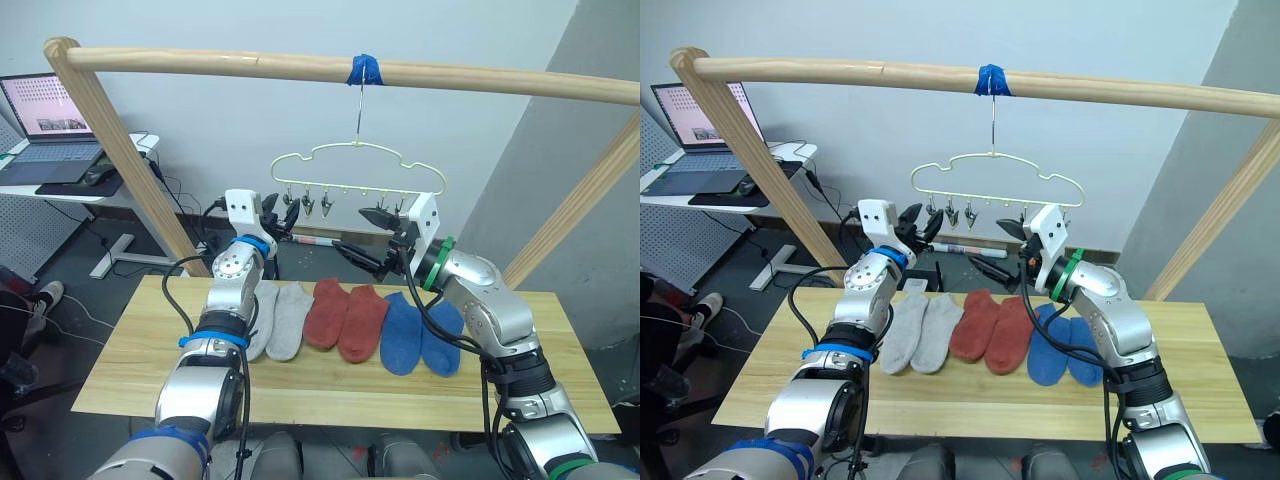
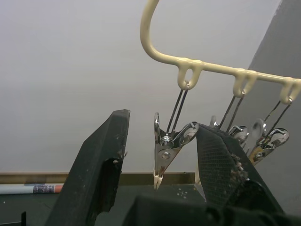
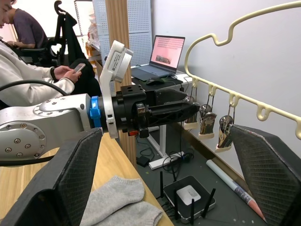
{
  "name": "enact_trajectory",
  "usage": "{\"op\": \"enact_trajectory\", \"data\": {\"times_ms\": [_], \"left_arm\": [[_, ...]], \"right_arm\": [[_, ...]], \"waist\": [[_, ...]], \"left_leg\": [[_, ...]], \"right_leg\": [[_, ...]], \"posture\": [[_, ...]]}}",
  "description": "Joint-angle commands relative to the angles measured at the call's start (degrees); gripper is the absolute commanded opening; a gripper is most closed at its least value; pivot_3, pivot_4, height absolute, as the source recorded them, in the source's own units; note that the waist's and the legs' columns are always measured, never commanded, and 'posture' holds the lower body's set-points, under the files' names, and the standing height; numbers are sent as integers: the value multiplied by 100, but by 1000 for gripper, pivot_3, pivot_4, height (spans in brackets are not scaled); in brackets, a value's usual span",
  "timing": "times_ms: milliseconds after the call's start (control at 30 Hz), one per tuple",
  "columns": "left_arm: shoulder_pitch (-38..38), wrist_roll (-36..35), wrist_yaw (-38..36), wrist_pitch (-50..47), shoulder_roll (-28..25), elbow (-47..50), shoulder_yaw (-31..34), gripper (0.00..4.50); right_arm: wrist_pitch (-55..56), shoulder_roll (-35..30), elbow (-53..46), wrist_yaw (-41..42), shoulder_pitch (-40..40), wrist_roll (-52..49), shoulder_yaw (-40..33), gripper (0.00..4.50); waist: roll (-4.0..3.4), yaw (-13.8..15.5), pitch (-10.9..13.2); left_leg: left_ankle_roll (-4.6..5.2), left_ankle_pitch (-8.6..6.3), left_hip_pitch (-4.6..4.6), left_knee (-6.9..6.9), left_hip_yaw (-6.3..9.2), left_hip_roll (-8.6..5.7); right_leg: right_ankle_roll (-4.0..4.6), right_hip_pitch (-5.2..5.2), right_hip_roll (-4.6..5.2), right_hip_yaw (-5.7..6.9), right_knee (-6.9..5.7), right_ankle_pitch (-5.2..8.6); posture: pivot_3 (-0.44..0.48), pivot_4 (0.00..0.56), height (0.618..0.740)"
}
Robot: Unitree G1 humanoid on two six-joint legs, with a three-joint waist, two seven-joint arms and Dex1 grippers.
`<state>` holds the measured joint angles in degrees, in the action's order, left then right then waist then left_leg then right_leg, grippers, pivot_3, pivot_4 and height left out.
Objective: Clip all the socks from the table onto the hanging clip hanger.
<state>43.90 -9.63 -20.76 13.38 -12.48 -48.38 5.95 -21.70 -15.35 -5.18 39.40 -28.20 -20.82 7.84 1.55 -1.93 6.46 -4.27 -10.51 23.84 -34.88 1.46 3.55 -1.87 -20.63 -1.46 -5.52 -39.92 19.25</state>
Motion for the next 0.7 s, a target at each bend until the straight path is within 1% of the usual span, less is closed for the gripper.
{"op": "enact_trajectory", "data": {"times_ms": [33,267,300,333,433,567,600,700], "left_arm": [[219,27,-6,207,5,14,72,2488],[280,-7,-114,305,7,-94,79,2488],[283,-16,-133,314,11,-99,82,2127],[282,-44,-172,323,24,-81,93,1920],[239,-59,-222,330,46,32,88,1040],[207,45,-237,370,-10,173,27,133],[190,54,-238,359,-17,222,22,28],[63,132,-187,218,-103,448,-7,12]], "right_arm": [[75,-31,-160,-21,-150,-6,-140,4500],[65,-36,-175,-40,-146,-13,-142,4500],[68,-36,-170,-42,-148,-12,-140,4500],[72,-33,-161,-45,-152,-11,-138,4500],[74,-32,-173,-59,-132,-21,-140,4500],[131,-58,-72,-63,-42,22,-147,4500],[129,-70,-77,-64,-11,25,-151,4500],[79,-158,-80,-155,173,105,-186,4500]], "waist": [[0,-2,0],[0,-5,0],[0,-6,0],[0,-7,0],[0,-6,0],[0,-6,0],[0,-4,0],[0,-3,0]], "left_leg": [[0,0,0,0,0,0],[0,0,0,0,0,0],[0,0,1,0,0,0],[0,0,1,0,0,0],[0,0,1,0,0,0],[0,0,1,0,1,1],[0,0,1,0,1,1],[0,0,2,0,0,1]], "right_leg": [[0,0,0,0,0,0],[2,-1,0,0,0,-1],[1,-1,0,0,0,-1],[1,-1,0,0,0,-1],[1,-1,0,0,0,-1],[2,-1,-1,0,-1,-1],[1,-1,-1,0,-1,-1],[2,-1,-1,0,0,-1]], "posture": [[-29,67,740],[-29,68,740],[-29,68,740],[-29,68,740],[-26,69,740],[-26,69,740],[-21,72,740],[-21,72,740]]}}
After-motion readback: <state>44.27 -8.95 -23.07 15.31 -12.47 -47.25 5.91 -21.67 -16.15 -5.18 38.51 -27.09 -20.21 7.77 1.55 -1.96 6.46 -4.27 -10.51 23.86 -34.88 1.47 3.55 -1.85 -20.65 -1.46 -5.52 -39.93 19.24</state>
